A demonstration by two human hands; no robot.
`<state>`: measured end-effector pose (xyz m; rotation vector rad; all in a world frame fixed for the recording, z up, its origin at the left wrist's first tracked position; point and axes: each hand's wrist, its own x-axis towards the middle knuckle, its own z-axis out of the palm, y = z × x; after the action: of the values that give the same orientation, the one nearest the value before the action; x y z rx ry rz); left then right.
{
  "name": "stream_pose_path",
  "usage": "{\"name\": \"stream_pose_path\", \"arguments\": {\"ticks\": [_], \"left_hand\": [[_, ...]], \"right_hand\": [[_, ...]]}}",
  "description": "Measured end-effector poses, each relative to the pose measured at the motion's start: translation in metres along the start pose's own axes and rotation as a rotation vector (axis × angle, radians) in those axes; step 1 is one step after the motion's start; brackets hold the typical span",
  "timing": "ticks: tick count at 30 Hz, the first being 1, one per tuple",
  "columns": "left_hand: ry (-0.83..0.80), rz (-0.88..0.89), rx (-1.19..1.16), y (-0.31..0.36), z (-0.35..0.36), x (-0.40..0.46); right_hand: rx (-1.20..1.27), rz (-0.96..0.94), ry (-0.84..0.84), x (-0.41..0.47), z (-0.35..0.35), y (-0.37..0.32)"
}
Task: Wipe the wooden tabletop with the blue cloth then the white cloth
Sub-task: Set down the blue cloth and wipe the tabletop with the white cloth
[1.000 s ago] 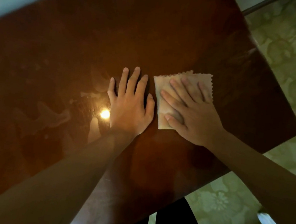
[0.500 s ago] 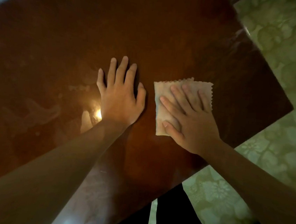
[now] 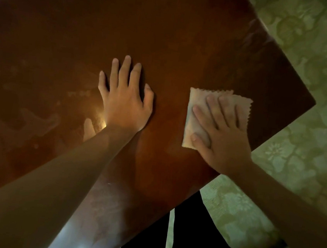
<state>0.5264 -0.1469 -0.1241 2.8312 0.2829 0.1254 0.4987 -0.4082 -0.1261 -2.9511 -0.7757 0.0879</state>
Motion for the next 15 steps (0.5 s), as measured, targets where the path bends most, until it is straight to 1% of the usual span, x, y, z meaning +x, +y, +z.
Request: {"name": "stream_pose_path", "arguments": {"ticks": [2,4,5,8,9,12,15], "left_hand": [[-0.019,-0.009,-0.011,0.001,-0.004,0.001],[-0.031,-0.010,-0.039,0.006,-0.009,0.001],[-0.034,0.009,-0.050,0.010,-0.012,0.001],[-0.069,0.145,-0.070,0.028,-0.016,0.003],[-0.090,0.180,-0.079,0.034,-0.015,0.005],[-0.159,0.252,-0.065,0.048,-0.009,0.008],[-0.201,0.263,-0.022,0.052,0.002,0.004]], "right_hand": [[0.027,0.018,-0.028,-0.020,0.004,-0.027],[0.054,-0.025,-0.043,-0.036,0.005,-0.043],[0.056,-0.058,-0.042,-0.040,0.004,-0.043],[0.039,-0.139,-0.051,-0.035,0.000,-0.018],[0.026,-0.124,-0.045,-0.029,-0.002,-0.004],[0.044,0.044,-0.012,-0.015,-0.008,0.036],[0.048,0.167,0.066,-0.013,-0.005,0.033]]}}
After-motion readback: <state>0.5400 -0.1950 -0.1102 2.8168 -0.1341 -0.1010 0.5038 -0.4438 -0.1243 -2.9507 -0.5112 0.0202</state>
